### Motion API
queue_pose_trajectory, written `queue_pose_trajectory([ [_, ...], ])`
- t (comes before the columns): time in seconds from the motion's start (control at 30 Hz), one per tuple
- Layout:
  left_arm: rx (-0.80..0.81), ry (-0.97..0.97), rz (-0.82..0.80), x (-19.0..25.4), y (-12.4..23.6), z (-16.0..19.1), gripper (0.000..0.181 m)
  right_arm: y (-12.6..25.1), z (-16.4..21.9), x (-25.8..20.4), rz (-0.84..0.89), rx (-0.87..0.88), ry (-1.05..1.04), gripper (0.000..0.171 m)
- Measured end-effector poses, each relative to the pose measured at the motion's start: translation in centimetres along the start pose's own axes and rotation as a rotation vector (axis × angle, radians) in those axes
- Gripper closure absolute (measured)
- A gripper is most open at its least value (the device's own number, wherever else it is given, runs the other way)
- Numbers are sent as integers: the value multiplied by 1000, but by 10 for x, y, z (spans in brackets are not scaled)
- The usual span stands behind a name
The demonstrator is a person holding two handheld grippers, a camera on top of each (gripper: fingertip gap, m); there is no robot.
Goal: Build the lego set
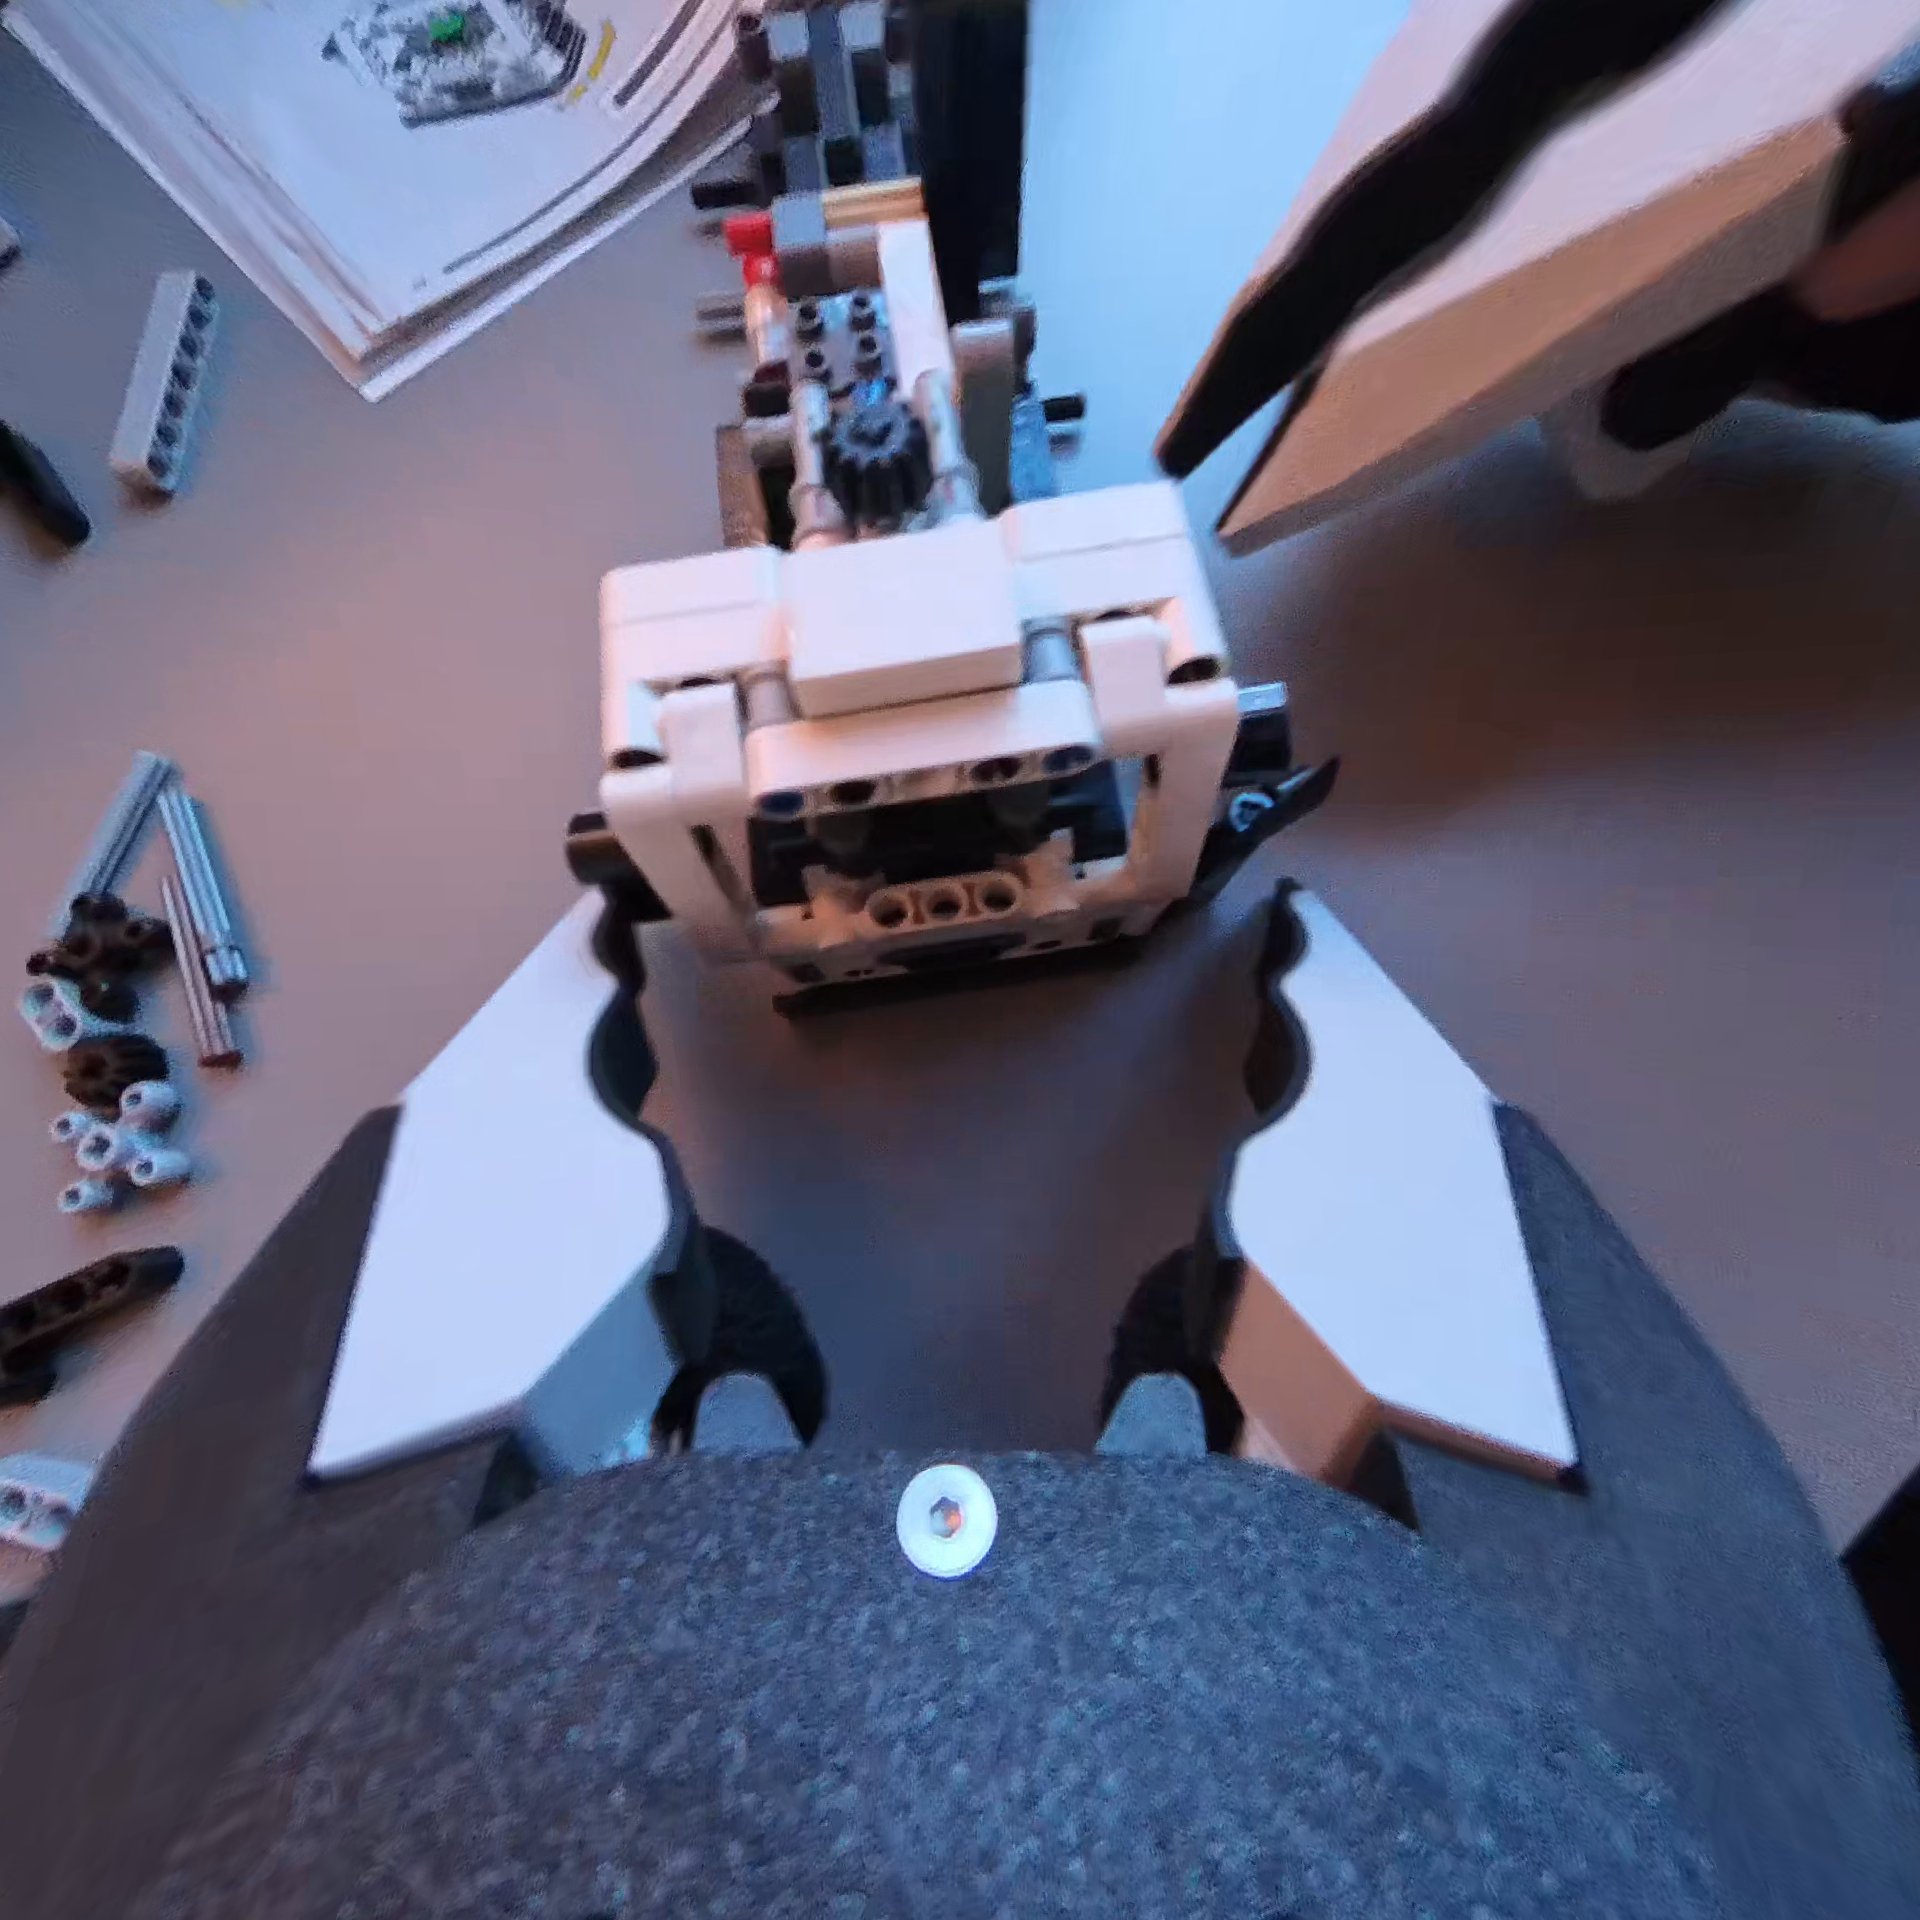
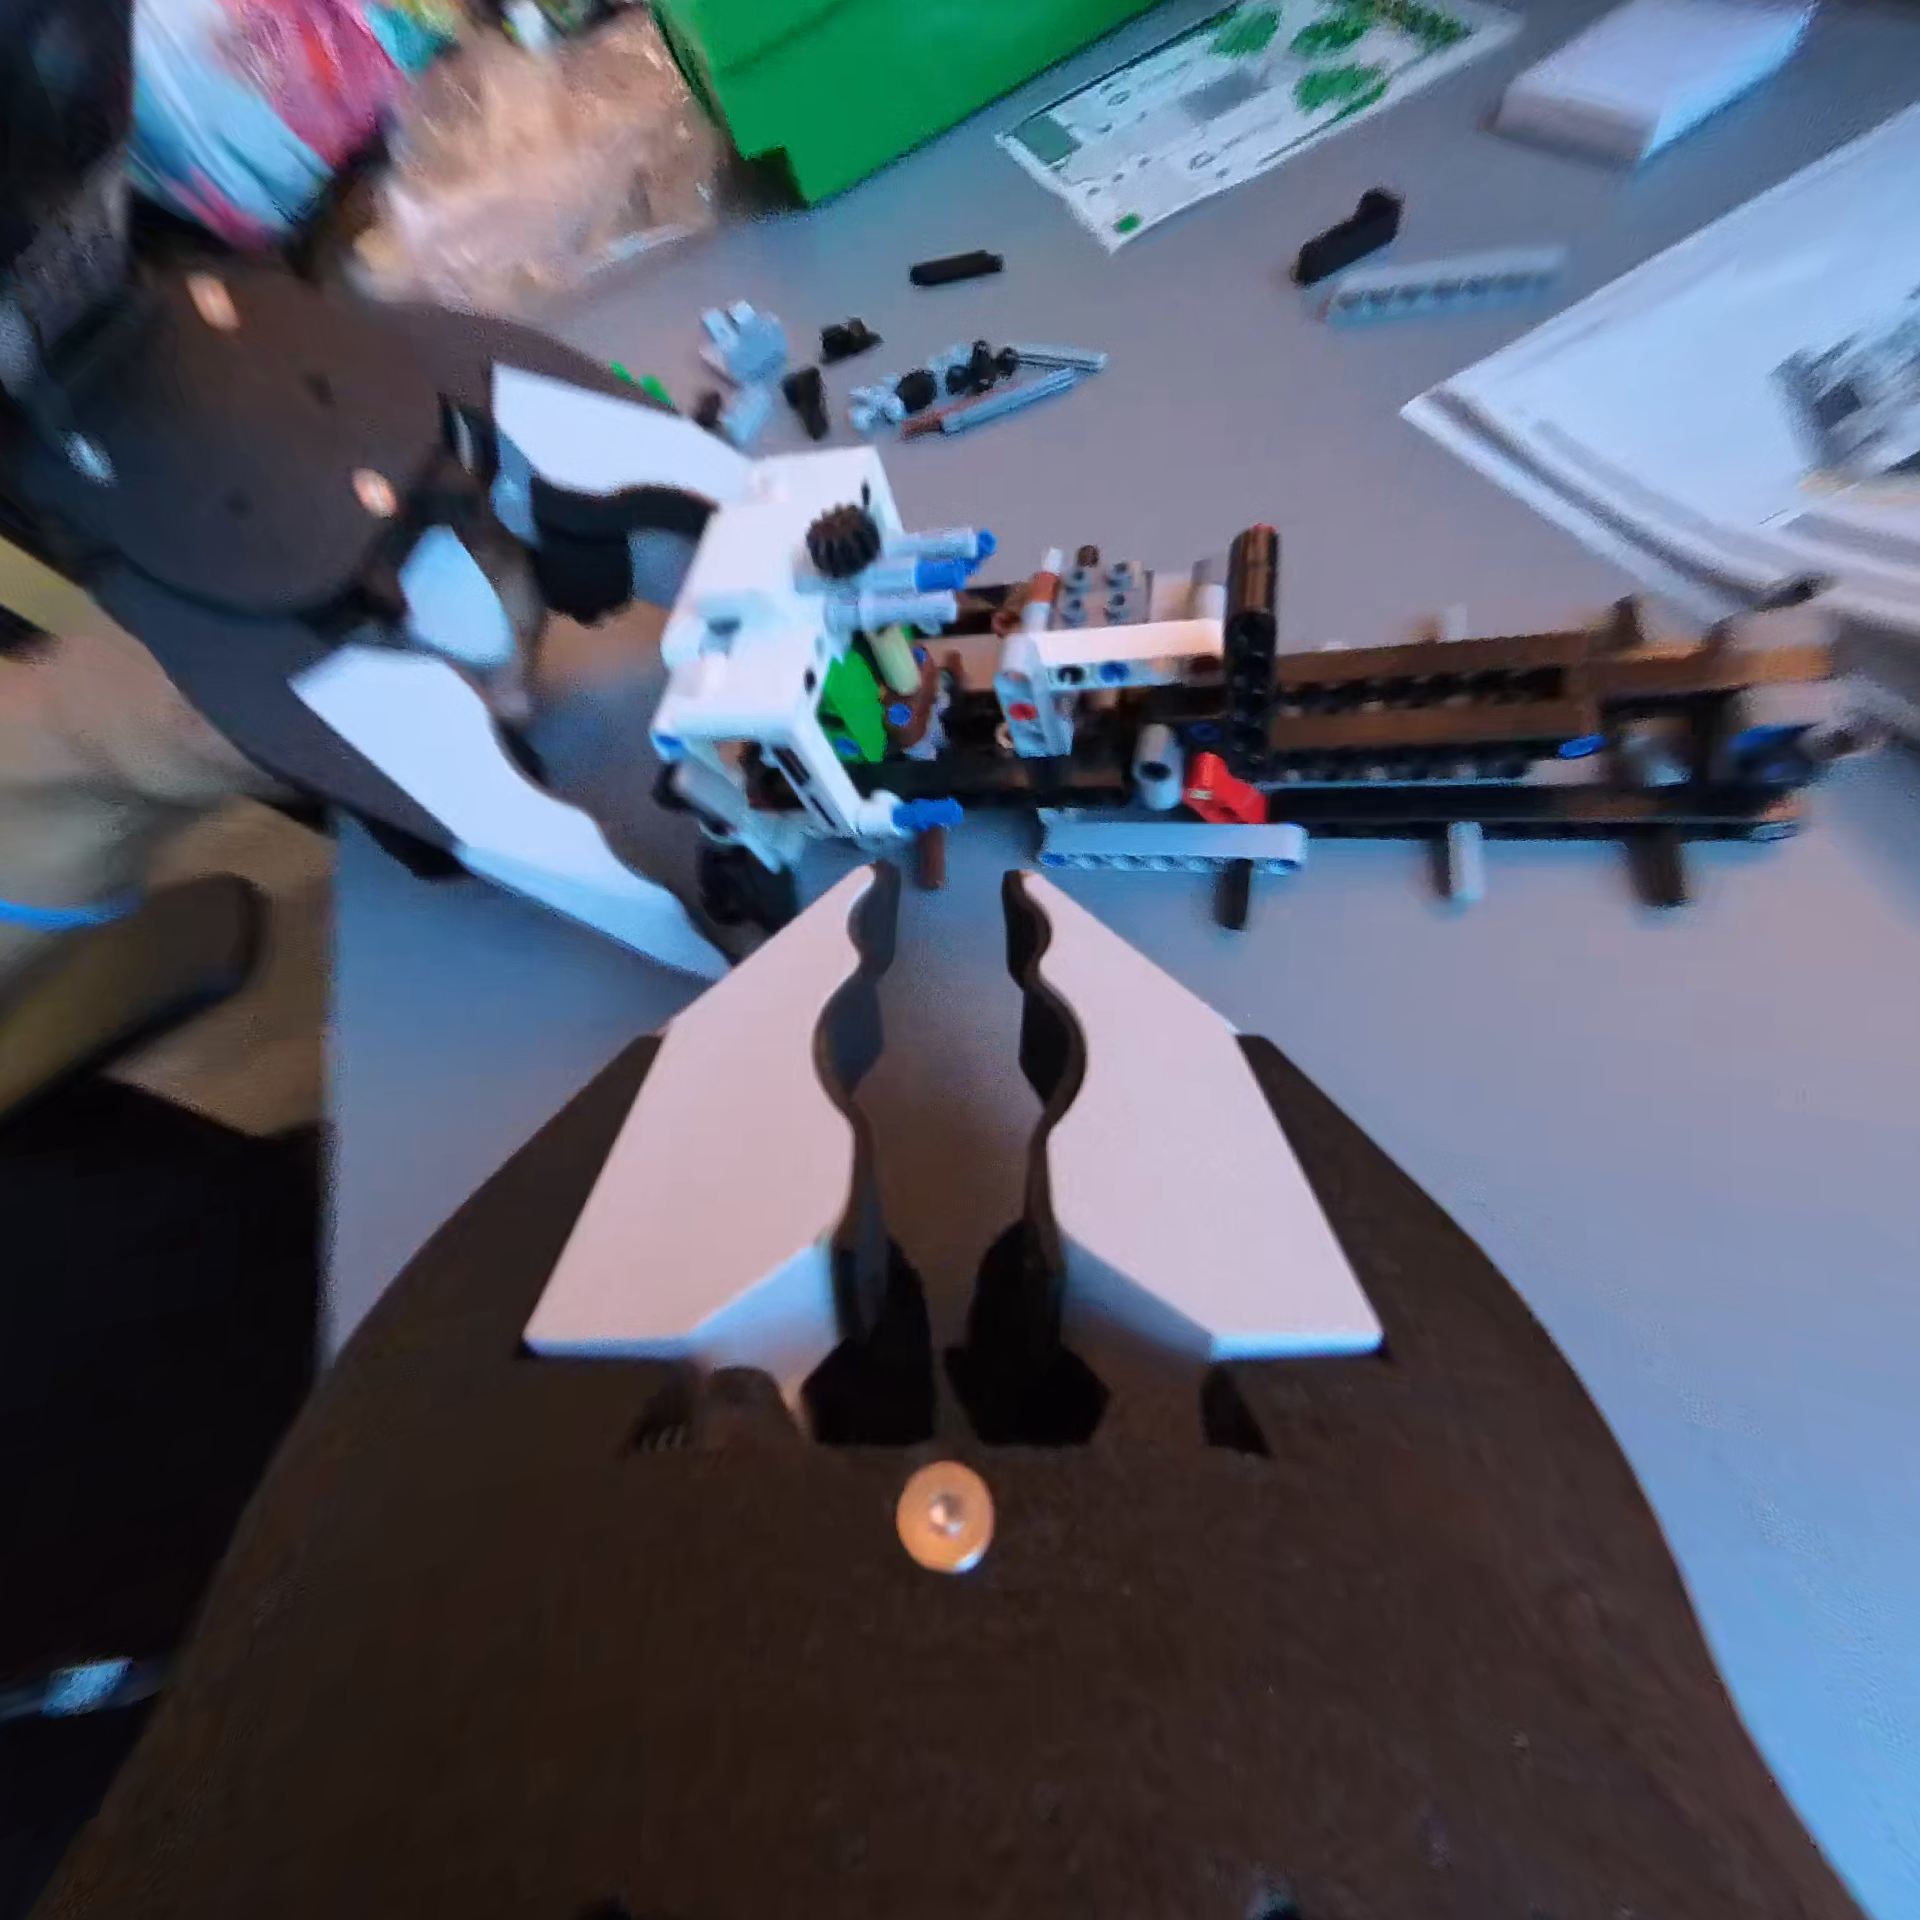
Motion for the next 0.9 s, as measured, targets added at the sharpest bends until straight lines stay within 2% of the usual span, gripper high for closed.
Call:
queue_pose_trajectory([
  [0.03, 11, -17, 1, 2, 0, -2, 75, -3, -3, 2, -81, 9, -90, 153],
  [0.13, 18, -16, 2, 5, -2, -4, 85, -10, -1, 11, -235, 21, -340, 155],
  [0.23, 12, -3, 18, 4, -3, -5, 86, -15, 2, 17, -252, 20, -437, 160],
  [0.47, 8, 18, 37, 3, -4, -5, 91, -19, 1, 22, -267, 3, -504, 166],
  [0.63, 10, 10, 45, 1, -4, -5, 93, -20, 4, 30, -372, 23, -610, 164],
  [0.9, 11, 11, 41, 1, -4, -5, 95, -23, 4, 32, -359, 20, -668, 168],
])
Point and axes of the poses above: each gripper's, where its closed fingertips meet, y back along the fingers, z out of its underside, x = y × z across the jaws, the point moved 10 cm from there along y, back along the fingers, and after that the axes turned 3 degrees about -x, right-handed, at the moved point
